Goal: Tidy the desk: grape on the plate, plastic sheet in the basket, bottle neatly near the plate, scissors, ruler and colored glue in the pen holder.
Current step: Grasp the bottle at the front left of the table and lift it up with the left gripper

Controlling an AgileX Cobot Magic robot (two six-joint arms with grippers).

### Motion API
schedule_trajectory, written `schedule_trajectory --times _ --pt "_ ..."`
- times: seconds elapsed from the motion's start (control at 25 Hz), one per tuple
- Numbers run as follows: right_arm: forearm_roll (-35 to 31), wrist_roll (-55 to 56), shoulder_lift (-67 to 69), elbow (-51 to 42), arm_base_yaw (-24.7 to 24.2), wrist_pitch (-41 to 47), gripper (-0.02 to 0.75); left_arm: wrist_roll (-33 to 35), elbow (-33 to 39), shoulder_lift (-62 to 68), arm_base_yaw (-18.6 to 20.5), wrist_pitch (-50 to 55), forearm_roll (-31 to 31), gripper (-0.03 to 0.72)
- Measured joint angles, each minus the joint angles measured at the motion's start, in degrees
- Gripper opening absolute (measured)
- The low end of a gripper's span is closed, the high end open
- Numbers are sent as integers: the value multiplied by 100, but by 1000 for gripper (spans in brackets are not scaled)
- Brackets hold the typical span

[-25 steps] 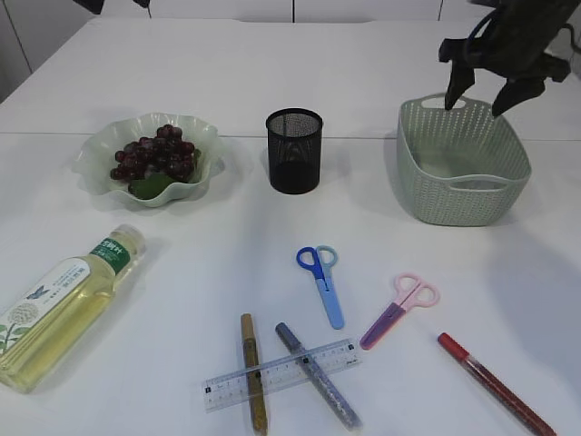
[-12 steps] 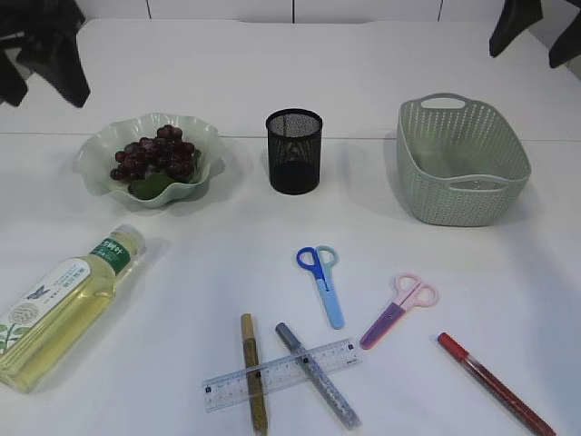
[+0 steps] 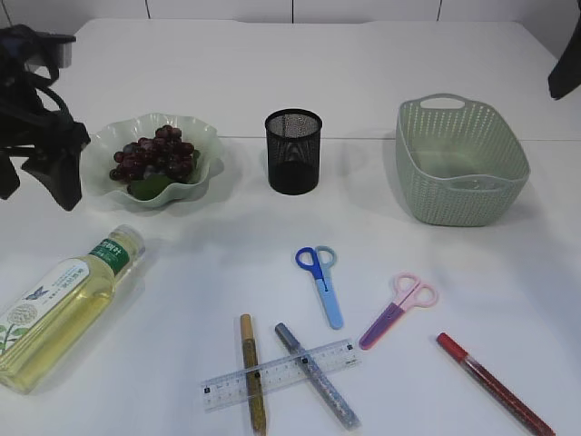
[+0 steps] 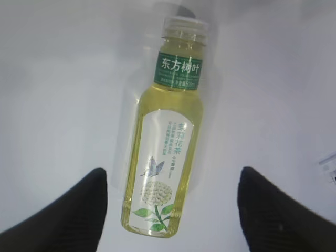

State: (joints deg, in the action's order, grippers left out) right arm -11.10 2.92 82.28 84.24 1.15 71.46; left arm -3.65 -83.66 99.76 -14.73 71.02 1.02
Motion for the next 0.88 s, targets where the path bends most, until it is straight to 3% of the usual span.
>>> schedule_trajectory --times 0.88 --pt "-170 -114 -236 -153 0 7 577 395 0 1673 0 -146 304 565"
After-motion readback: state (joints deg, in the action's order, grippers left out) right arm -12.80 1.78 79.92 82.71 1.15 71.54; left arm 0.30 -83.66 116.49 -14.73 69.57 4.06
